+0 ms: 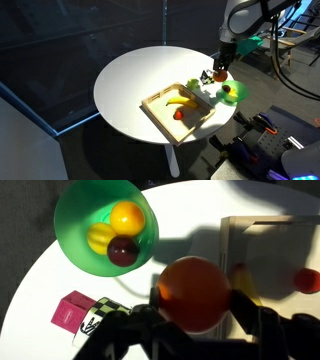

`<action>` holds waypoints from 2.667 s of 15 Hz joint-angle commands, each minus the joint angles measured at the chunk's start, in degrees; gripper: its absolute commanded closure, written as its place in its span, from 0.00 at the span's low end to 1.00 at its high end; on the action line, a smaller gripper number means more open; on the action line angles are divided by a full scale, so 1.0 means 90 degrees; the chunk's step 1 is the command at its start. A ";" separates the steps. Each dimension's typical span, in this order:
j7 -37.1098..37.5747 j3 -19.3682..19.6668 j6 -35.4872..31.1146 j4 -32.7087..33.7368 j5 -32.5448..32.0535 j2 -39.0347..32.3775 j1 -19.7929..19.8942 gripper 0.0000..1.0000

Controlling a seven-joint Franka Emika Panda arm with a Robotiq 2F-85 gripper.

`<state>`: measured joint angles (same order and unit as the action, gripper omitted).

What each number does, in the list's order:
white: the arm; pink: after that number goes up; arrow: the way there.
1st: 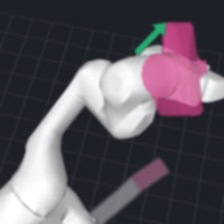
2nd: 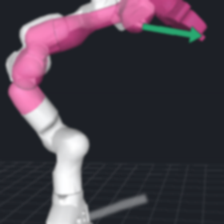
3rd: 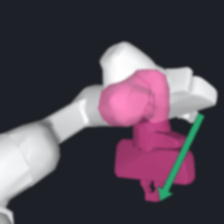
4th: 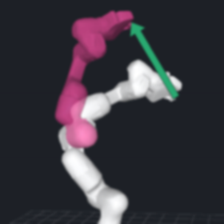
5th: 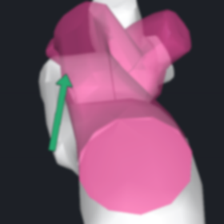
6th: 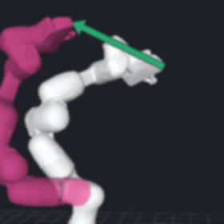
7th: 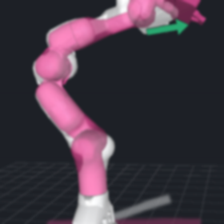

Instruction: Take the orange out of the bowl and place it on the tray

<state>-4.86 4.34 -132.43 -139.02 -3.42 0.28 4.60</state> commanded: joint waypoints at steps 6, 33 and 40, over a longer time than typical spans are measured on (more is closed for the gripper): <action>0.0001 0.0005 0.0013 0.0007 0.0001 0.0001 -0.0006 0.53; 0.0403 -0.1065 0.0613 0.2228 -0.0131 -0.1752 -0.1249 0.53; 0.0731 -0.1113 0.0184 0.2471 -0.0290 -0.2451 -0.1637 0.53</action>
<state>-0.71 -5.47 -129.44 -118.66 -4.32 -19.39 -9.13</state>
